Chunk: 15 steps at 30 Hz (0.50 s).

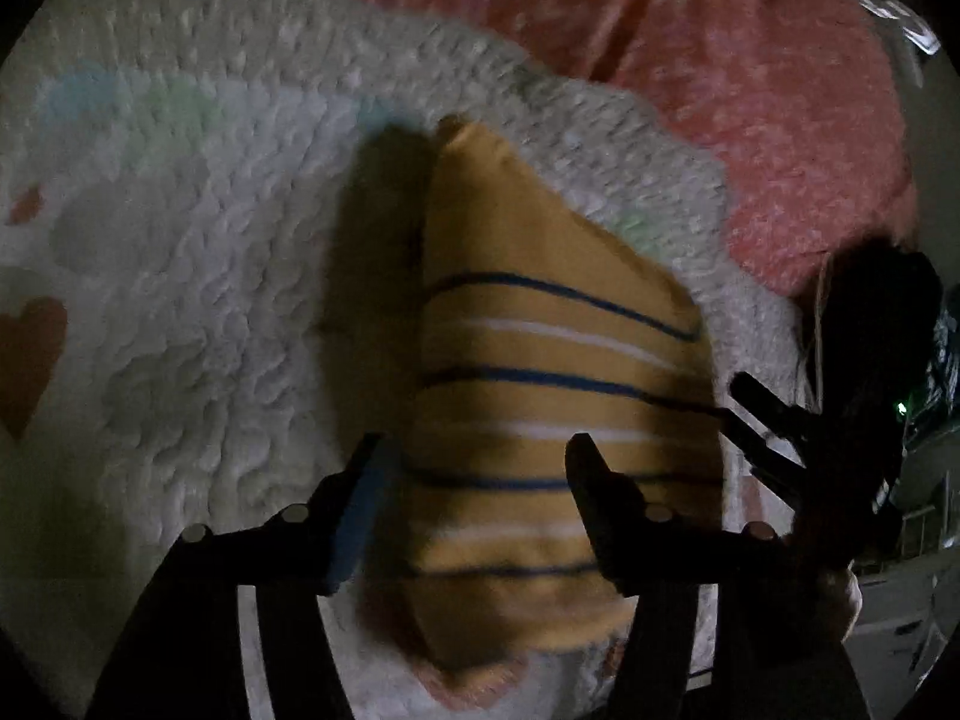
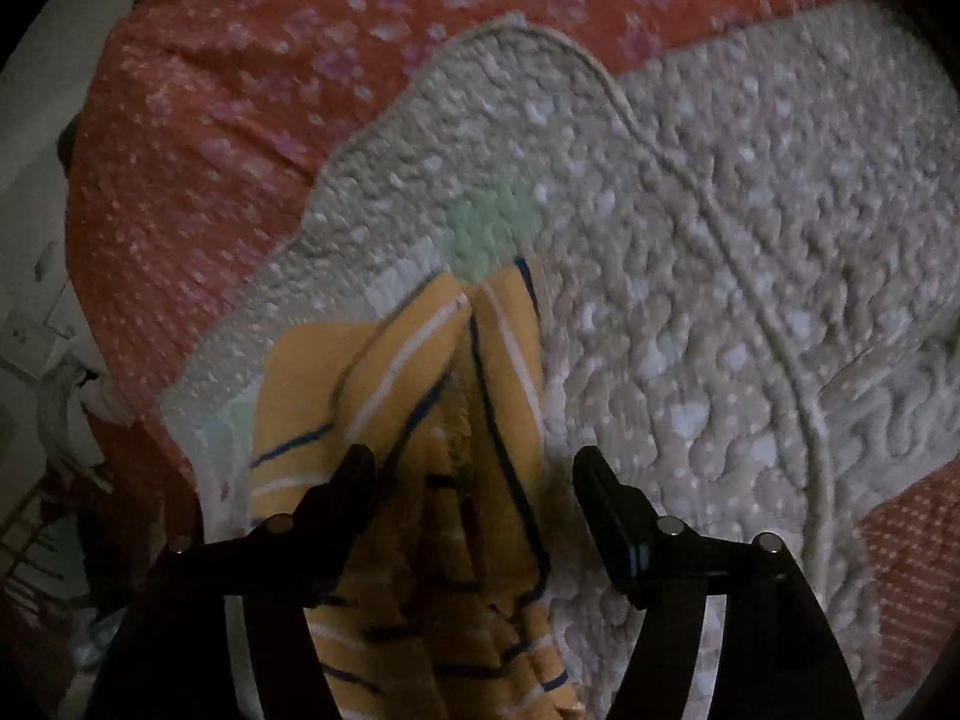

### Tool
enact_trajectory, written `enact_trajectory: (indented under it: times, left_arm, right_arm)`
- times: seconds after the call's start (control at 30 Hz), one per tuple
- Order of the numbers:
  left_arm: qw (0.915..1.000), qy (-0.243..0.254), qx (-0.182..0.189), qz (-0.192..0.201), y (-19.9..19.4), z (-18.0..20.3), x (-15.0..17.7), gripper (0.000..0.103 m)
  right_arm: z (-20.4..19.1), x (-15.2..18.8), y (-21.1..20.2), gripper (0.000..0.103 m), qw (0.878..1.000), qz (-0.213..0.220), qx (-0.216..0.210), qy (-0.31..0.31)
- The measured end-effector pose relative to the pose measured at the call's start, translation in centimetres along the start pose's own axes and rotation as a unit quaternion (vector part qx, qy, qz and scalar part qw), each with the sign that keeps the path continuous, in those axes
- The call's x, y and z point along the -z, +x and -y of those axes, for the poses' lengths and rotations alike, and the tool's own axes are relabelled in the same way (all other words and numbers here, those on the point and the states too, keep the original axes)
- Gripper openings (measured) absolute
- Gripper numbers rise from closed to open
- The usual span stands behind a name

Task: Fold small clothes

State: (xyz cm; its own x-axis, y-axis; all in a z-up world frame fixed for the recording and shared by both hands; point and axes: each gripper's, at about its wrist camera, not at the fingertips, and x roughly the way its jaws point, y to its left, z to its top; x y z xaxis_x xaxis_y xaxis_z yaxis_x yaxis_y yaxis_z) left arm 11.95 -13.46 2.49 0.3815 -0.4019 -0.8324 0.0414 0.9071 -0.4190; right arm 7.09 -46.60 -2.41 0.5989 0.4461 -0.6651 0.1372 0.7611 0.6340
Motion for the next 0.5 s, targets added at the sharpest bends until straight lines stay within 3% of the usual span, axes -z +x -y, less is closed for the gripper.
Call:
enact_trajectory:
  times: [0.13, 0.2, 0.23, 0.3, 0.33, 0.37, 0.4, 0.43, 0.5]
  left_arm:
    - [0.9982, -0.004, 0.048, -0.037, 2.5, -0.7, -1.3, 0.069]
    - [0.9958, 0.02, 0.07, -0.055, 3.9, 0.5, -1.9, 0.073]
    - [0.9955, 0.028, 0.068, -0.06, 4.4, 1.1, -1.8, 0.081]
    - [0.9951, 0.041, 0.052, -0.073, 5.8, 2.6, -1.6, 0.086]
    - [0.9954, 0.046, 0.042, -0.073, 5.9, 3.1, -1.4, 0.086]
    - [0.9958, 0.056, 0.019, -0.069, 6.0, 3.8, -1.2, 0.078]
    - [0.9959, 0.057, 0.011, -0.069, 5.9, 4.0, -1.1, 0.069]
    - [0.996, 0.055, 0.013, -0.069, 5.6, 4.0, -1.1, 0.051]
    - [0.9969, 0.034, 0.03, -0.064, 3.9, 3.4, -1.6, 0.042]
  right_arm:
    - [-0.2, -0.3, 2.7, 0.08, 1.0, -0.019, 0.003, -0.005]
    - [-0.8, -0.4, 3.2, 0.084, 1.0, -0.017, 0.003, -0.014]
    - [-1.3, -0.5, 3.4, 0.084, 1.0, -0.017, -0.001, -0.022]
    - [-2.1, -0.3, 4.0, 0.074, 0.999, -0.032, -0.015, -0.037]
    - [-2.6, -0.1, 4.4, 0.052, 0.998, -0.038, -0.006, -0.047]
    - [-3.3, 0.2, 4.6, 0.039, 0.997, -0.039, 0.012, -0.064]
    - [-3.7, 0.2, 4.5, 0.037, 0.997, -0.034, 0.016, -0.069]
    - [-4.2, 0.2, 4.2, 0.033, 0.997, -0.029, 0.01, -0.069]
    - [-5.3, 0.2, 3.2, 0.029, 0.998, -0.017, -0.021, -0.063]
